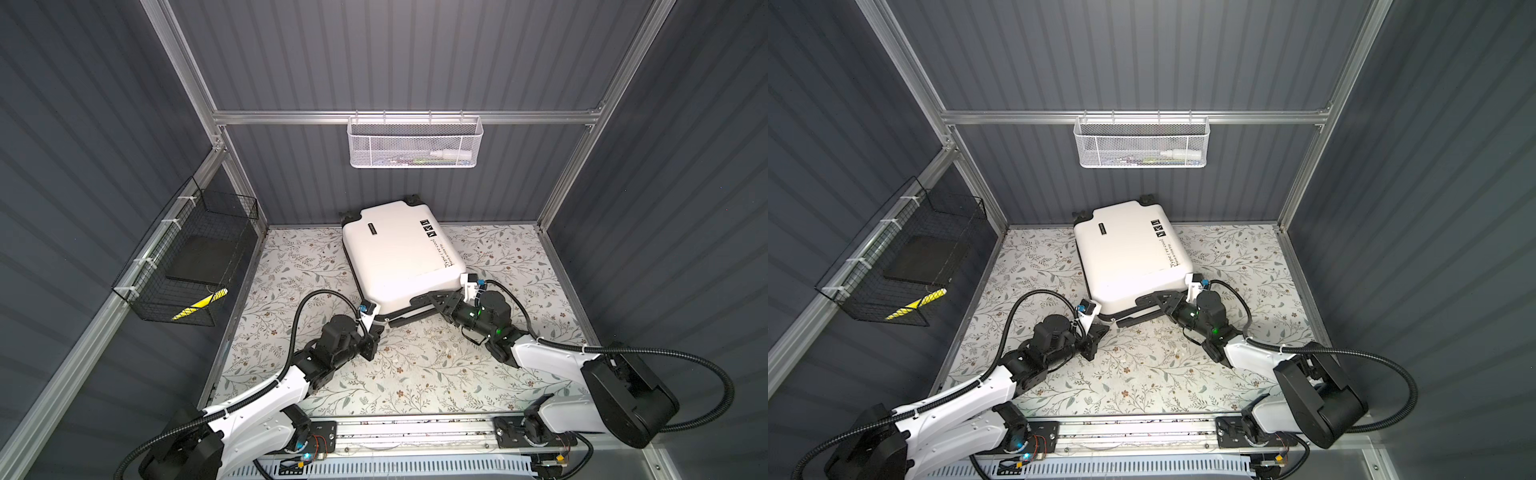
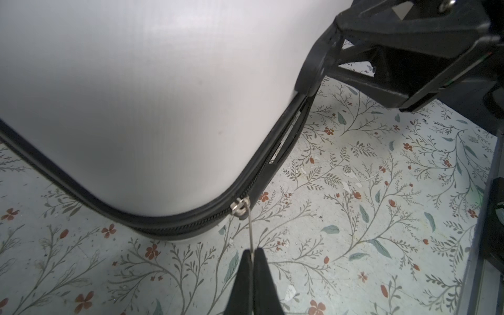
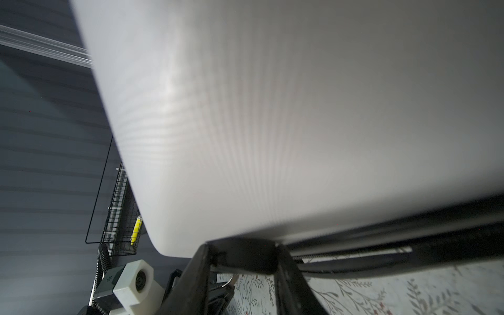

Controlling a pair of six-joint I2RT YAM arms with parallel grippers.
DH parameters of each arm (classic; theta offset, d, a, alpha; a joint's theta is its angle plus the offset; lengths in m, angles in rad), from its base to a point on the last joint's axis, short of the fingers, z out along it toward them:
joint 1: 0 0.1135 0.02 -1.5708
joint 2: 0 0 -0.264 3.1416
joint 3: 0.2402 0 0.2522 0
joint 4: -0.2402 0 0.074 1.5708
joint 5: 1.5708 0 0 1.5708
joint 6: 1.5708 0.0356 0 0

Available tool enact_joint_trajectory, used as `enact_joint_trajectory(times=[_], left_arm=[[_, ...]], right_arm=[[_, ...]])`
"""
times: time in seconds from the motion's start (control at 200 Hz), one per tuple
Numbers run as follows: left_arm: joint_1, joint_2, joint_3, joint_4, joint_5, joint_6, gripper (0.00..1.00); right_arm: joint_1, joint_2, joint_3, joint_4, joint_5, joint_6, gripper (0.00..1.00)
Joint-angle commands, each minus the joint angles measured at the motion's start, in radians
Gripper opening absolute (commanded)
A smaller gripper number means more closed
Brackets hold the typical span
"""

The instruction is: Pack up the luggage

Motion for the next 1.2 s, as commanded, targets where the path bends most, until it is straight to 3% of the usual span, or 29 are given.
enact_joint_trajectory(times=[0.0,0.72,1.196], left_arm=[[-0.014,0.008,0.003,0.038,0.067,0.014,0.0],[-0.016,0.129,0.013,0.184,0.162,-0.031,0.0],[-0.101,0.384,0.131,0.349,0.154,-0.05,0.0]], right_arm=[[0.01,-0.031,0.059,0.077,-0.047,-0.017,0.31],[0.034,0.02,0.13,0.088,-0.081,-0.017,0.21],[0.057,0.074,0.17,0.091,-0.081,-0.018,0.19]])
